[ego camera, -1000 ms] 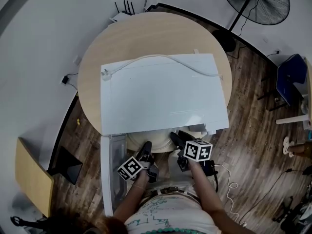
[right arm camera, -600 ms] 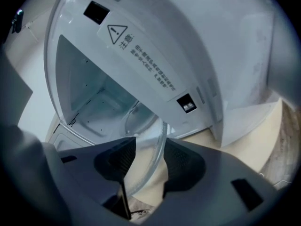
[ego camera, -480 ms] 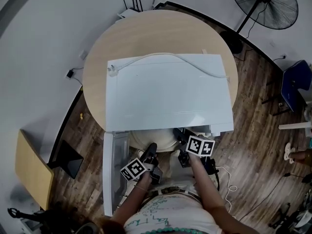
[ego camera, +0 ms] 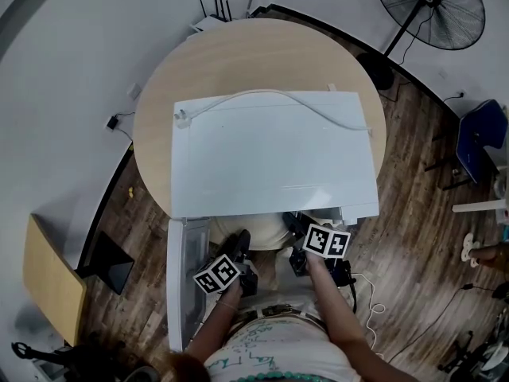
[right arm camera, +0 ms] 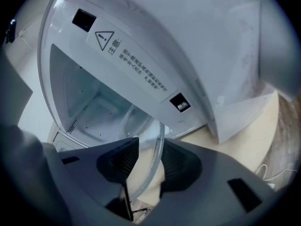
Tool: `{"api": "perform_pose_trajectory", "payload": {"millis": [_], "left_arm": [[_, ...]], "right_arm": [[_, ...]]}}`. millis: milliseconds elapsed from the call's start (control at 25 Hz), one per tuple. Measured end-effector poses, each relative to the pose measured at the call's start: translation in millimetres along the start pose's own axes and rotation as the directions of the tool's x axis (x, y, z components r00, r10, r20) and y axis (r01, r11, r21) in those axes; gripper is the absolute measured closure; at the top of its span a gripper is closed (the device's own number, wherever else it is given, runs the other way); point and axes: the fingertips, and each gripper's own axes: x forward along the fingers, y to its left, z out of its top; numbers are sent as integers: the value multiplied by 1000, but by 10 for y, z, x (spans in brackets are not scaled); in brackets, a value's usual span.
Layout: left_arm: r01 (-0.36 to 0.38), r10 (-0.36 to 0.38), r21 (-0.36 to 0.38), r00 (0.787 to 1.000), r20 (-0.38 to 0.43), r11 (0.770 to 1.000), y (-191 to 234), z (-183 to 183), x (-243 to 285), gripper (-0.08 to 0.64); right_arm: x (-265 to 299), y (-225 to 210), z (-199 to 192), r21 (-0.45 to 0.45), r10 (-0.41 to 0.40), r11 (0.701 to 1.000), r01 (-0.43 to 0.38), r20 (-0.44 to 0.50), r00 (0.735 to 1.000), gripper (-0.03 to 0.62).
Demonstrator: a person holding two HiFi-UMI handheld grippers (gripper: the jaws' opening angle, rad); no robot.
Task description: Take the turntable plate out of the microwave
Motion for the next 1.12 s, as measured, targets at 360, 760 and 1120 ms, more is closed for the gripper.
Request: {"api": "perform_pose_trajectory", "payload": {"millis": [360,760,1120], "left_arm": [[-56,50,49,991,127,997,100,579,153,301],[-98,95,15,988,120,995,161,633,264,351],[-75,78,-33,992,102,997,145,522,157,391]], "right_arm": [[-12,2,-11,-5,2,1000,-2,-12,1000,459],[-8,5,-13,-54,-16,998,15,-19,1000,444],[-48,-60,88,-55,-34,998,35,22,999,443]]}}
